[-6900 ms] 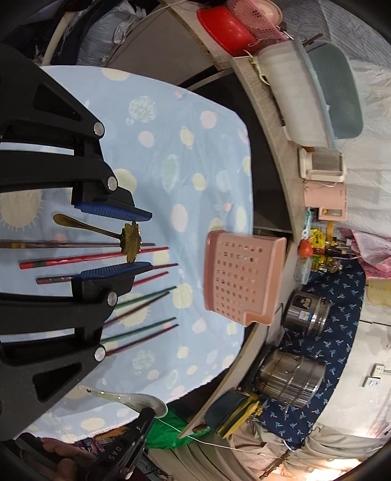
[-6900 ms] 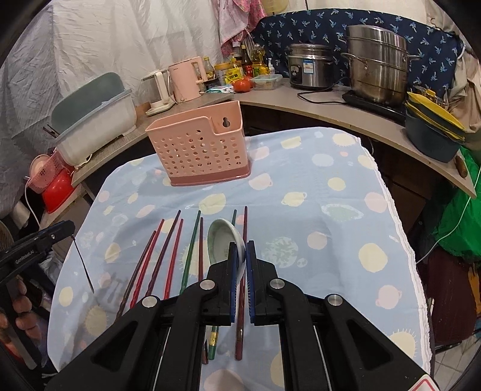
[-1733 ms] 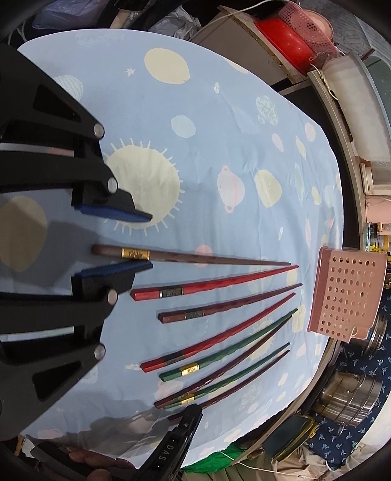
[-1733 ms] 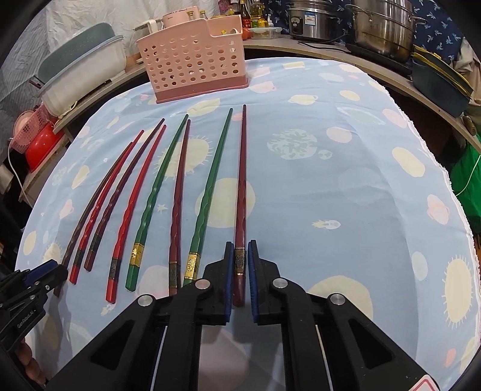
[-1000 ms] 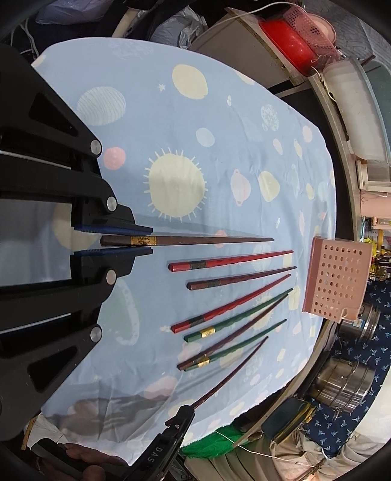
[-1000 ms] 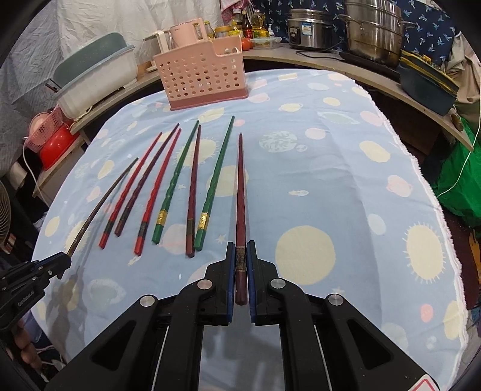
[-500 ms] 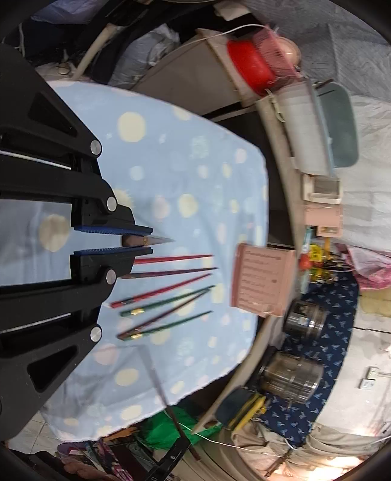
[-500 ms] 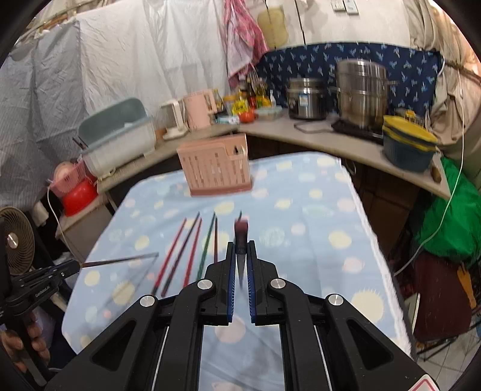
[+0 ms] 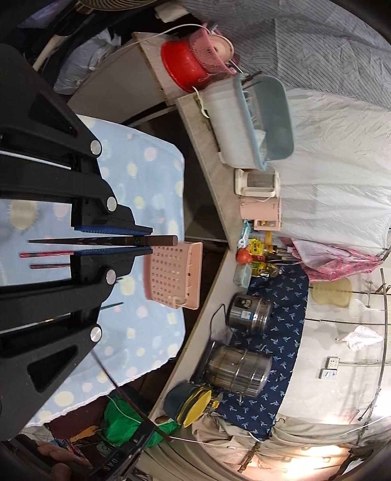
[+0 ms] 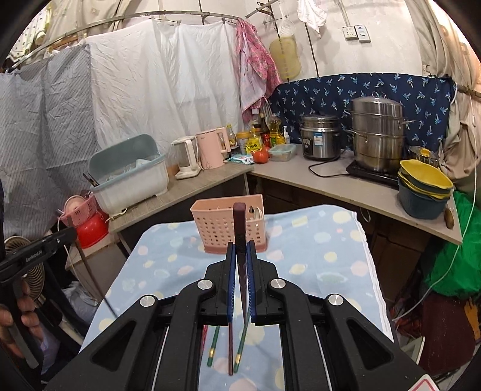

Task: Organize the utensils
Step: 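Lift both chopsticks and carry them up over the pink holder with both tools, then lower both chopsticks into the pink holder and open both tools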

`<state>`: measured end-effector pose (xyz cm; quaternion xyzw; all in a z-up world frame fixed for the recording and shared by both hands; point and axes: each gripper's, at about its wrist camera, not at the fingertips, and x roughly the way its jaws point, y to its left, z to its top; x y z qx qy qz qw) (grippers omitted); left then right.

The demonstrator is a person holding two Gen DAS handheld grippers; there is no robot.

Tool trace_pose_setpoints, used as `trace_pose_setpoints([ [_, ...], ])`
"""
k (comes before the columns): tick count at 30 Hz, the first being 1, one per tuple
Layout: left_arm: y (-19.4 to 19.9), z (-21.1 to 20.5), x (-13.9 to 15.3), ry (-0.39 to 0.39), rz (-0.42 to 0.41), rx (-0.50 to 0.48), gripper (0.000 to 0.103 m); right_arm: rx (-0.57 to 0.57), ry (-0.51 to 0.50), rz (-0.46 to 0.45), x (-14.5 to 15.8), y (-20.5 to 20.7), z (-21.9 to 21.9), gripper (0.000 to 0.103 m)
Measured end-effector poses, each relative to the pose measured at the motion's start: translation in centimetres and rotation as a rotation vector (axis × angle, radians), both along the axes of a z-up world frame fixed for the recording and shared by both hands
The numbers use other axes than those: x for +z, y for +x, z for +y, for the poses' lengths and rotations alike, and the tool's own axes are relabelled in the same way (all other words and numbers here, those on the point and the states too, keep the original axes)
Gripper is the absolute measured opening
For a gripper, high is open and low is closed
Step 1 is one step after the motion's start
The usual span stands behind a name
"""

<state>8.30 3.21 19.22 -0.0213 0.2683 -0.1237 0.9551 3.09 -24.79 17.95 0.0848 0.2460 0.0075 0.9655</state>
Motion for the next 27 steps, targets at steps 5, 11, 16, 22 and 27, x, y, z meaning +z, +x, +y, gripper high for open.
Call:
trace_pose_setpoints([
  [5,3.9,-1.5,2.4,0.001,-0.044,0.003,0.007,-0.005,-0.010,-0.007,0.8,4.2,-0.4,0.007],
  [11,10.4,-3.3,5.5,-0.014,-0.092,0.015,0.007,-0.008,-0.024,-0.013,2.4,11.0,-1.2,0.007],
  [16,15.6,-5.0,7.6,-0.010,-0.139,0.028,0.007,0.001,-0.035,-0.037,3.9,16.5,-1.2,0.007],
  [22,21.0,-7.3,9.2,-0.013,-0.171,0.023,0.007,-0.004,-0.066,-0.076,5.4,22.4,-0.6,0.007],
  [27,24.6,-8.9,8.8,-0.012,-0.179,0.019,0.007,-0.011,-0.071,-0.085,5.2,26.7,-0.6,0.007],
])
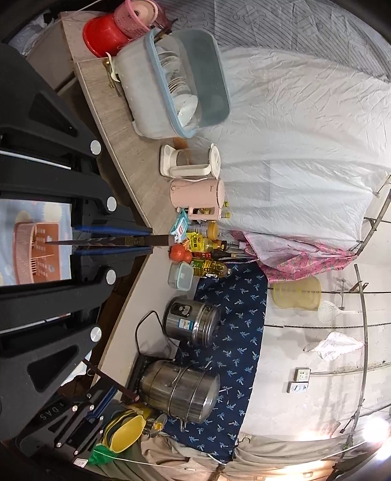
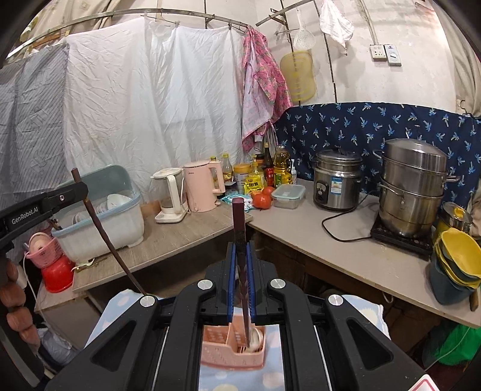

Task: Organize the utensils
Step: 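Lower both chopsticks into the pink holder and open both tools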

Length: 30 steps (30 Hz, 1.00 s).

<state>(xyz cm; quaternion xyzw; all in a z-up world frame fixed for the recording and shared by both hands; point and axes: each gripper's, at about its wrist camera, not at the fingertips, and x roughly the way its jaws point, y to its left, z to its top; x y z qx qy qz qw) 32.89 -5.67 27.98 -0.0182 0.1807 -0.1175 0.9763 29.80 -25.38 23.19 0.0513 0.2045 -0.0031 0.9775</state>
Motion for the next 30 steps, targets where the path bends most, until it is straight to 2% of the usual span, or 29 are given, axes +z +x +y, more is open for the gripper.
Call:
trace_pose_setpoints([
  [8,3.8,-1.0,-4.4,0.018,0.061,0.007,0.007,0.013,0.000,0.061,-3.9,4.2,0.6,0.007],
  [14,4.6,-0.5,-8.1,0.026,0.129,0.013,0.007,0.024,-0.002,0.122,-7.3,4.7,1.3,0.007],
  [18,4.5,0.1,-9.5,0.013,0.154,0.013,0.008,0.018,-0.003,0.157,-9.0,4.4,1.0,0.007],
  [19,4.4,0.3,-9.8,0.009,0.155,0.027,0.013,0.010,-0.002,0.157,-9.3,4.1,0.8,0.010],
  [21,4.0,0.8,-10.1,-0.002,0.163,0.030,0.045,-0.017,-0.003,0.151,-9.6,3.4,0.4,0.029],
  [22,3.8,1.1,-10.2,-0.006,0.157,0.039,0.048,-0.031,0.002,0.140,-9.6,2.9,0.0,0.046],
  [23,3.4,1.3,-10.3,-0.004,0.145,0.053,0.050,-0.044,0.012,0.125,-9.5,2.2,-0.3,0.050],
  [25,2.8,1.6,-10.4,-0.003,0.147,0.057,0.054,-0.058,0.022,0.116,-9.3,1.1,-0.9,0.050],
  [30,1.6,2.6,-10.9,-0.013,0.174,0.065,0.054,-0.071,0.045,0.109,-9.0,-1.0,-2.0,0.050],
])
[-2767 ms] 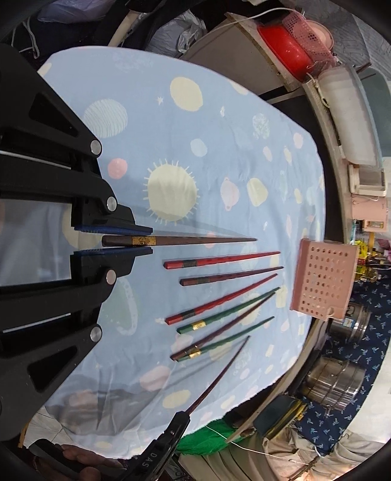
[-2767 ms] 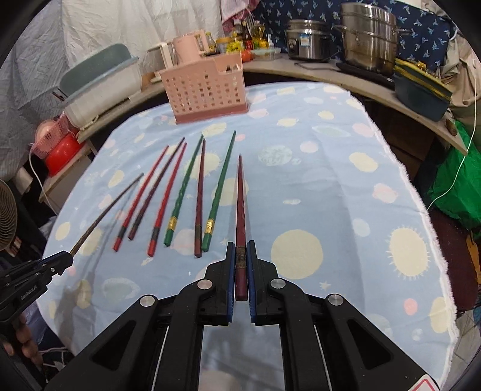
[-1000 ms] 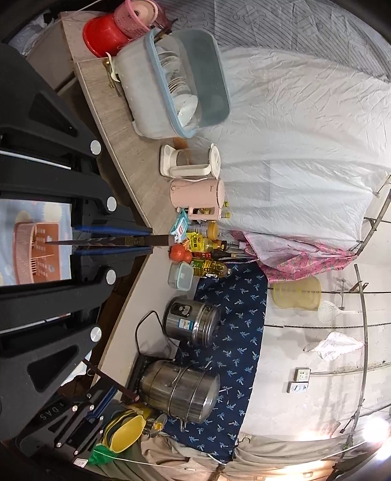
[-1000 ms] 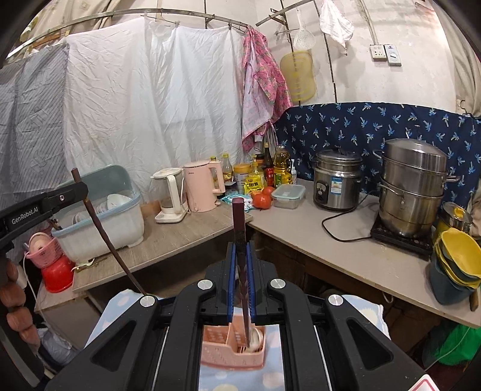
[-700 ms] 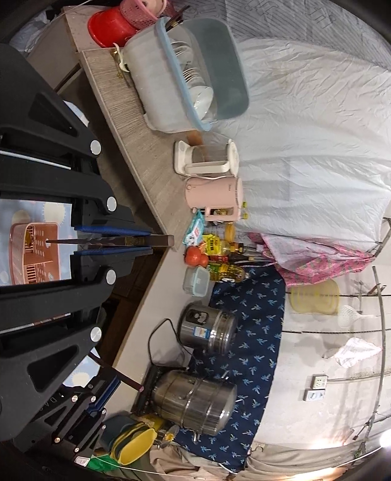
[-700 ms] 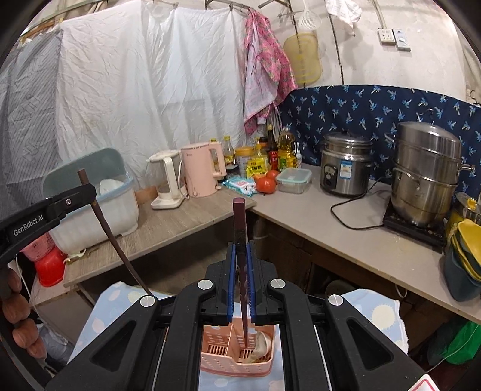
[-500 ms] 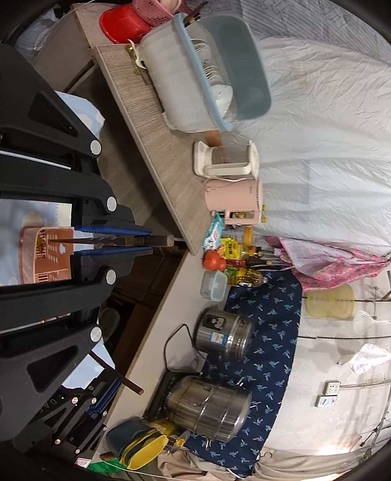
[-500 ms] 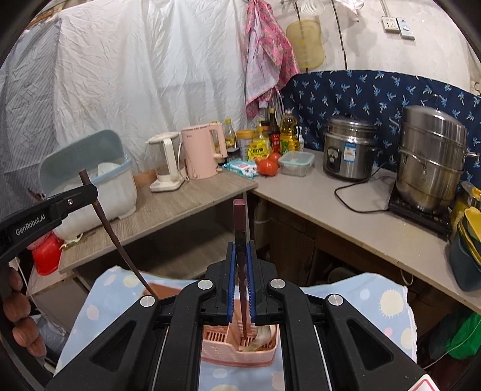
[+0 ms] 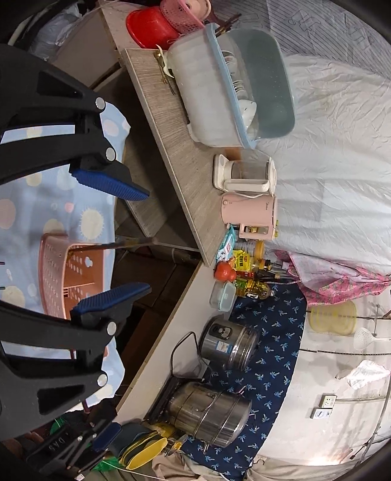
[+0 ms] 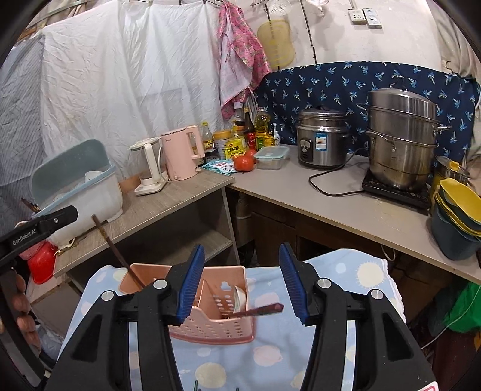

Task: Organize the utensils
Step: 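Lower both chopsticks into the pink holder and open both tools, then move both open tools back from the holder to the chopstick row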

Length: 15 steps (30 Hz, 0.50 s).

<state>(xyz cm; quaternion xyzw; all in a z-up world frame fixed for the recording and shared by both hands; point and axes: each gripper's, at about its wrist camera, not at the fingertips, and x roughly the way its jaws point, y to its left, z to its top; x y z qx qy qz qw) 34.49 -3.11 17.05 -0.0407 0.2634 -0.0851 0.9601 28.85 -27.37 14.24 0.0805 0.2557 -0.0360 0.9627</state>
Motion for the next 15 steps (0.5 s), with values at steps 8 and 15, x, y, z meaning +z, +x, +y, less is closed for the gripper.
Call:
trace_pose_setpoints([
  [8,-3.9,1.7,-0.6,0.003,0.018,0.015,0.054,0.001,-0.033,0.007,-0.2,-5.0,0.7,0.050],
  [15,-8.0,3.0,-3.6,0.025,0.085,0.021,0.054,-0.004,-0.050,0.075,-2.8,-10.0,1.1,0.050],
])
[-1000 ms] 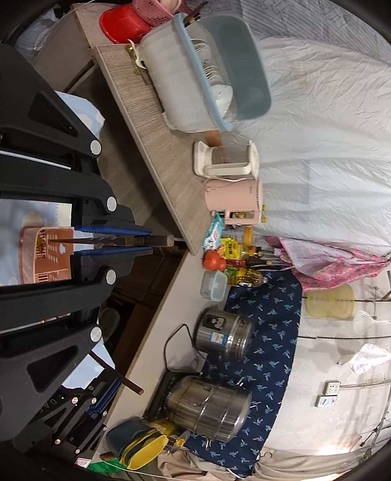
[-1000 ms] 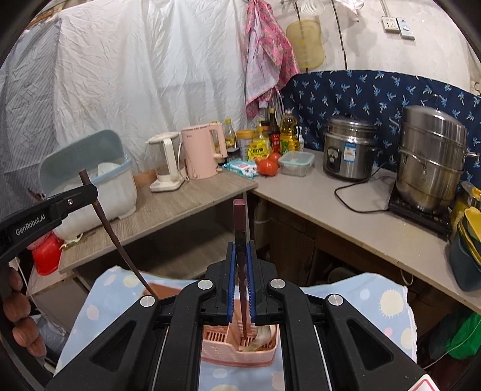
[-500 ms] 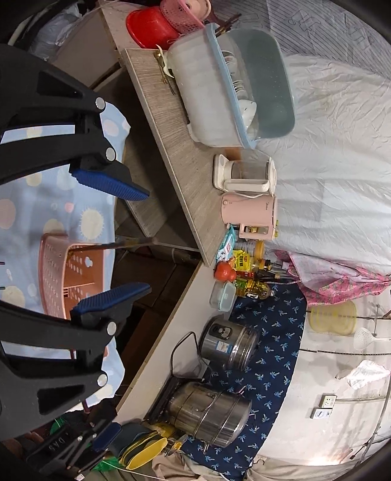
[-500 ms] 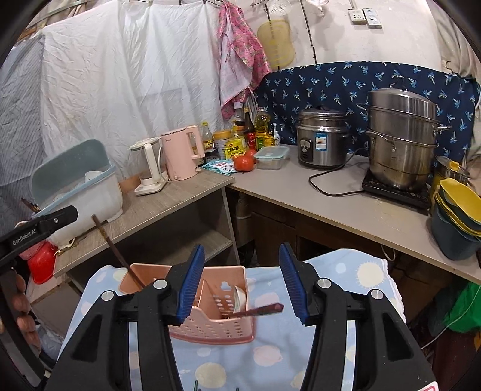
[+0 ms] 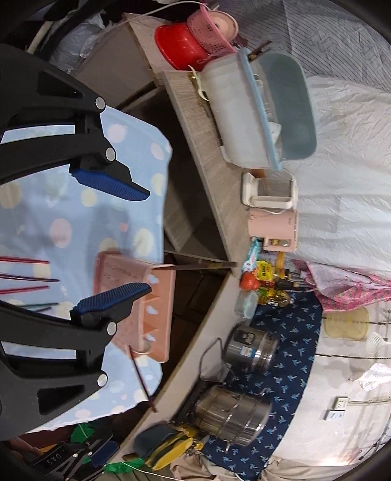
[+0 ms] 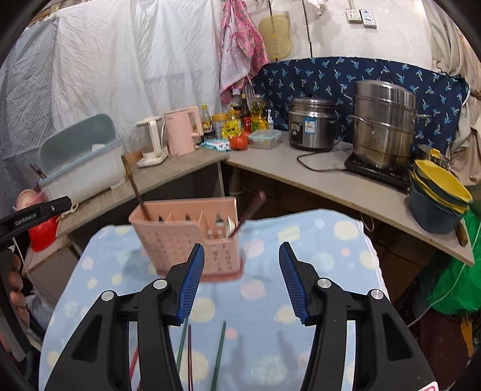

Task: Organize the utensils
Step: 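Move both open tools back from the holder to the chopstick row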

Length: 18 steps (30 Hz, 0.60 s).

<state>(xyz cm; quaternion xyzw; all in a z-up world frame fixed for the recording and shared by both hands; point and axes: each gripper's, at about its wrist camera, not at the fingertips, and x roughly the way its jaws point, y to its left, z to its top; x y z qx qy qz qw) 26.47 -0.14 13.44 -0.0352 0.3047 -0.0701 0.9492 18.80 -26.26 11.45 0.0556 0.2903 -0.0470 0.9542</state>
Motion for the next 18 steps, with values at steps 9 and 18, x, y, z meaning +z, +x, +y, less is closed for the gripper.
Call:
trace_pose_setpoints([
  [9,-6.4,1.0,-5.1,0.039,0.077,0.018,0.054,0.005,-0.023,0.089,-4.0,-6.3,1.5,0.050],
  [18,-11.9,2.3,-10.4,0.021,0.186,0.022,0.054,0.005,-0.009,0.209,-9.5,-10.9,2.9,0.050],
])
